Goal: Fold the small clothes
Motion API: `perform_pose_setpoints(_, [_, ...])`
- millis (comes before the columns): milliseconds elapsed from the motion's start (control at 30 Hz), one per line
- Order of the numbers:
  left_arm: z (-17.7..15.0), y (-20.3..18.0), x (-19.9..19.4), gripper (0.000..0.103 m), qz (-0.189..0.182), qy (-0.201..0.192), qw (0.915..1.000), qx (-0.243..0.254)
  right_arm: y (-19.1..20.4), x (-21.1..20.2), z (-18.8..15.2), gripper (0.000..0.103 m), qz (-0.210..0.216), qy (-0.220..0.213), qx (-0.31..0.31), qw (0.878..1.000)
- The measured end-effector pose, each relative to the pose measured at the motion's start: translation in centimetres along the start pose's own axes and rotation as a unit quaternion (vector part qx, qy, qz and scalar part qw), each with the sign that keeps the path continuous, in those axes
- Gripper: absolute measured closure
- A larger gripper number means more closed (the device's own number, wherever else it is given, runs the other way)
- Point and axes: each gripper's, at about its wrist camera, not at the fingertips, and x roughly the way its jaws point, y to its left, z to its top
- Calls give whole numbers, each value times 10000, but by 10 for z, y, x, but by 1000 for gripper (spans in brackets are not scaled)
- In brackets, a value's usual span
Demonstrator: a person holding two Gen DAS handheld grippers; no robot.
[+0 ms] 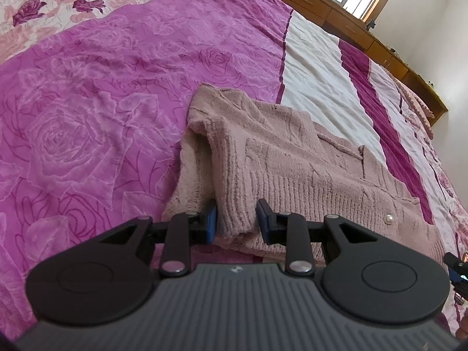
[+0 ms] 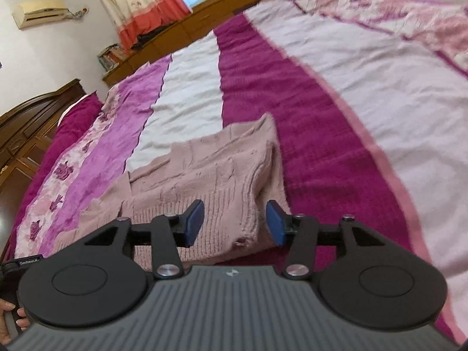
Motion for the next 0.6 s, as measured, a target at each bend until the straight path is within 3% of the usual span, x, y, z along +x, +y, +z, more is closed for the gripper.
perform_pose_setpoints(233, [0, -5, 4, 74, -64, 50, 9996, 280, -13, 29, 0, 90, 189, 493, 310, 9981])
perform_pose_setpoints(300, [2, -7, 5, 87, -120, 76, 9992, 374, -14, 31, 2, 93, 295, 517, 378, 9975])
perform_pose_setpoints(433, [9, -9, 0, 90, -399, 36, 9985, 374, -17, 29, 16, 94, 592, 417, 533, 9959])
perform_pose_setpoints(600, [33, -9, -9, 91, -658, -236, 9975, -105, -23, 35, 39, 94, 968, 339, 1026, 9894])
